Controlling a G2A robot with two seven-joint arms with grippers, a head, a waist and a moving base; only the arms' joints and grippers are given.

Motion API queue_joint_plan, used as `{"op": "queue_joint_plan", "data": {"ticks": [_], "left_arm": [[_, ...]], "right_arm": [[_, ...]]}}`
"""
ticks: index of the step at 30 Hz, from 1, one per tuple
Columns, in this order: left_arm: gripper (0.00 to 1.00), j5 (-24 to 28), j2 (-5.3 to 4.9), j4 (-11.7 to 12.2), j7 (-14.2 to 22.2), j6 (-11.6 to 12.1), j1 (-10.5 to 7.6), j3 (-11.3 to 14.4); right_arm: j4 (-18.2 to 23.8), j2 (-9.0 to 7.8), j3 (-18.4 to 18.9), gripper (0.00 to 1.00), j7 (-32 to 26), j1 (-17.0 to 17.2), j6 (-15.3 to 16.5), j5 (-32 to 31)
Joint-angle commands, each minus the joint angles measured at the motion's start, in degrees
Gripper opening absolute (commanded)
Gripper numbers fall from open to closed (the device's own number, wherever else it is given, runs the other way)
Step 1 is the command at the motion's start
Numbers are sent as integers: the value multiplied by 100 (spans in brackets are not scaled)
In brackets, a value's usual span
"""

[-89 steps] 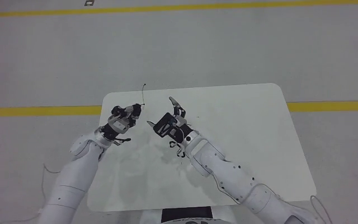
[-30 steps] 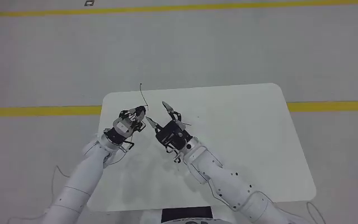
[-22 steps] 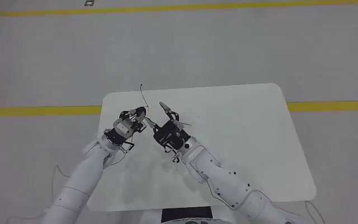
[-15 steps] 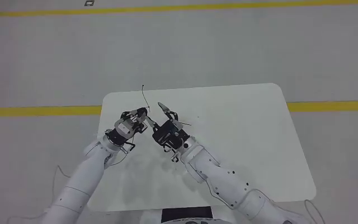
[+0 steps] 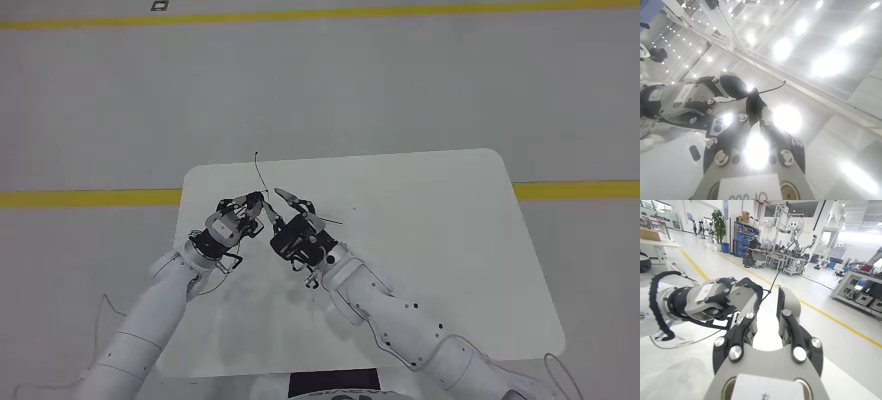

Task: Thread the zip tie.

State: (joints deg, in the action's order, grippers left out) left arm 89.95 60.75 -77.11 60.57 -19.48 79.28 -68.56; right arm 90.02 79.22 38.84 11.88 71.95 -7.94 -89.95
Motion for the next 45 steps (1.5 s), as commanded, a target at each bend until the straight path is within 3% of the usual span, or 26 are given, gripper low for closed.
{"op": "queue_joint_plan", "data": {"ticks": [1,9,13,45], "left_arm": [[0,0,-1,-2,0,0,0,-1],[0,0,-11,-18,-5,0,14,-1],[0,0,-18,-32,-8,0,21,-3],[0,0,-28,-83,-17,0,55,-10]], "right_arm": [[-5,0,-5,20,-5,-7,-3,0],[-22,7,-18,12,-23,-20,2,0],[-26,8,-24,0,-51,-21,-19,0],[117,-178,-36,0,-130,49,-128,0]]}}
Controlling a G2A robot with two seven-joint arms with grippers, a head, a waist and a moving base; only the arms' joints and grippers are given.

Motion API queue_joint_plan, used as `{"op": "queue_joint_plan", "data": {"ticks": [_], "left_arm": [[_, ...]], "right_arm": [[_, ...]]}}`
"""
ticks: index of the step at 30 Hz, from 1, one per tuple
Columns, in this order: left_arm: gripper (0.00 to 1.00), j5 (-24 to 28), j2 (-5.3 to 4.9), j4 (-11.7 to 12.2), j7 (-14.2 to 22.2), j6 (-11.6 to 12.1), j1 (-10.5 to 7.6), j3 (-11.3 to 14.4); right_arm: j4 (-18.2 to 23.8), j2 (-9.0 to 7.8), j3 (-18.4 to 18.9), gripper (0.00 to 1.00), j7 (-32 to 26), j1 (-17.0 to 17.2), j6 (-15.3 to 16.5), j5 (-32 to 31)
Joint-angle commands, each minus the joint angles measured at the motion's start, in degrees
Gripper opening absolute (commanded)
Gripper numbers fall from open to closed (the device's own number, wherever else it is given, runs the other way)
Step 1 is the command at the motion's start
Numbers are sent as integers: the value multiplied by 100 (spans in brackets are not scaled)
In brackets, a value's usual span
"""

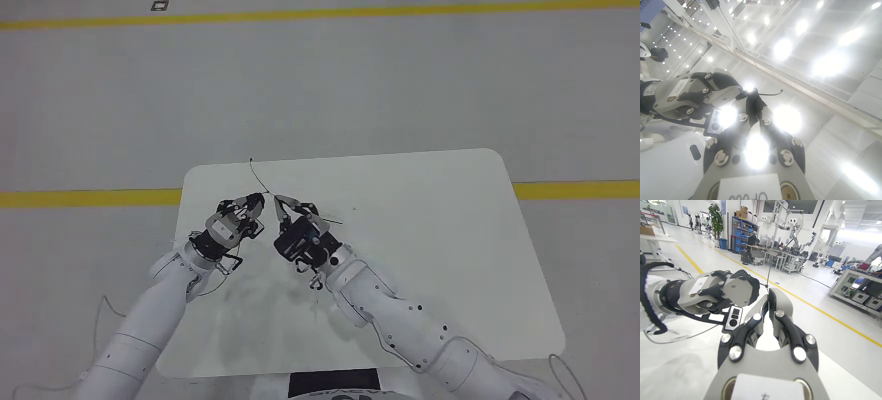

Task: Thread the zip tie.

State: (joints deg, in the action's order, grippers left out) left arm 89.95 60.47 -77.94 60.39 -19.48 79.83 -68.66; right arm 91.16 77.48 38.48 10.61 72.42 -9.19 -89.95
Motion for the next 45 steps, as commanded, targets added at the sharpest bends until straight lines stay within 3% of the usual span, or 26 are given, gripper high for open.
{"op": "queue_joint_plan", "data": {"ticks": [1,45], "left_arm": [[0,0,0,0,0,0,0,0],[0,0,0,0,0,0,0,0]], "right_arm": [[9,-13,0,0,-8,5,-7,0],[199,-264,150,0,-119,114,-133,0]]}}
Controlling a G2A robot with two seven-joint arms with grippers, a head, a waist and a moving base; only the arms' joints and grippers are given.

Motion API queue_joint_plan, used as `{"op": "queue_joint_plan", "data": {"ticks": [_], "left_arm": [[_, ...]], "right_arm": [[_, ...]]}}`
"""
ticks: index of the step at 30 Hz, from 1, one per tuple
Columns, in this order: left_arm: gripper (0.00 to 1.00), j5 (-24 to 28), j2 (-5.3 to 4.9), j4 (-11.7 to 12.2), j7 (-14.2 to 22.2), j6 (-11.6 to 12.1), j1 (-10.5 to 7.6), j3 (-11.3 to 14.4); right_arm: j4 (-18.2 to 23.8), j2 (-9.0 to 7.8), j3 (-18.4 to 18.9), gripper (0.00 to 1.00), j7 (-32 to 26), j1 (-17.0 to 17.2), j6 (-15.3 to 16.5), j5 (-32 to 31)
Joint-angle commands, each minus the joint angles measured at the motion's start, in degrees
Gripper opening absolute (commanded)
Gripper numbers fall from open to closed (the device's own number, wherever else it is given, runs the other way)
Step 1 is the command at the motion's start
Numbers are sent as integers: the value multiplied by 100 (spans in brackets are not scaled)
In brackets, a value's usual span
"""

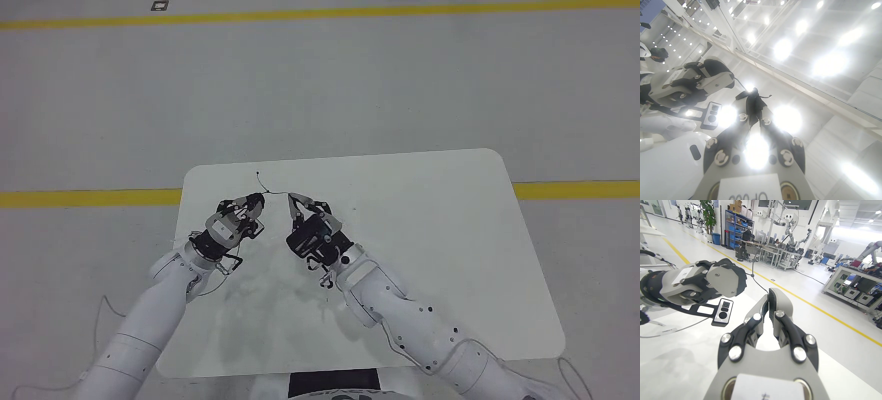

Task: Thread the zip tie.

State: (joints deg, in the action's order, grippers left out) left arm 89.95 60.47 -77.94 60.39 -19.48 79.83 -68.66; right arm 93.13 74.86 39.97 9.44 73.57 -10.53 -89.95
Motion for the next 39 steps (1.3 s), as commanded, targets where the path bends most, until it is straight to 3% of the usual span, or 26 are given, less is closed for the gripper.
{"op": "queue_joint_plan", "data": {"ticks": [1,39], "left_arm": [[0,0,0,0,0,0,0,0],[0,0,0,0,0,0,0,0]], "right_arm": [[1,-4,3,0,-4,-1,1,0],[24,-103,73,0,-26,53,-125,0]]}}
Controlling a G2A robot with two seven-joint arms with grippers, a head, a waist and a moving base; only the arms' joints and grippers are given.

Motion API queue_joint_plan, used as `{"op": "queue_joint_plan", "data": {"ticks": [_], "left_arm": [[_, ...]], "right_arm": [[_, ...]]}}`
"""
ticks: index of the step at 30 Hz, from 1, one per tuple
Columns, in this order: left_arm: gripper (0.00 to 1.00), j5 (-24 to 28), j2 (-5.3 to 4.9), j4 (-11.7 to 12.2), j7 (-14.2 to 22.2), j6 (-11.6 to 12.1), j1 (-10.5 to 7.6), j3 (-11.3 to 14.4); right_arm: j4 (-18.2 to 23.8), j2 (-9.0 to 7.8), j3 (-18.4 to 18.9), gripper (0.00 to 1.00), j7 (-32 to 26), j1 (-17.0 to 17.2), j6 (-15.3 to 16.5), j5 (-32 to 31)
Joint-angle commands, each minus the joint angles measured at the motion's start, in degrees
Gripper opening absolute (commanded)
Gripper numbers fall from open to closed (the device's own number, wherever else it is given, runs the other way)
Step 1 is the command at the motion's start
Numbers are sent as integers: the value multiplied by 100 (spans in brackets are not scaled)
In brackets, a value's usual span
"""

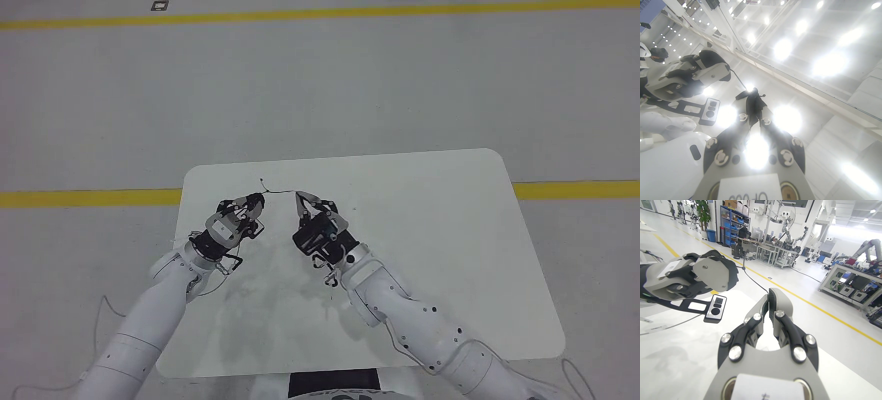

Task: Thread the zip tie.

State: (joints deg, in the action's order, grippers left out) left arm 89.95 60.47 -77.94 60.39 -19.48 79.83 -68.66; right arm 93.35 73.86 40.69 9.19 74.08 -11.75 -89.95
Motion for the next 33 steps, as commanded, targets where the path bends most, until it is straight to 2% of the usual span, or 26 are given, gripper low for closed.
{"op": "queue_joint_plan", "data": {"ticks": [1,33], "left_arm": [[0,0,0,0,0,0,0,0],[0,0,0,0,0,0,0,0]], "right_arm": [[3,-5,4,0,-2,3,-5,0],[65,-102,60,0,-53,69,-62,0]]}}
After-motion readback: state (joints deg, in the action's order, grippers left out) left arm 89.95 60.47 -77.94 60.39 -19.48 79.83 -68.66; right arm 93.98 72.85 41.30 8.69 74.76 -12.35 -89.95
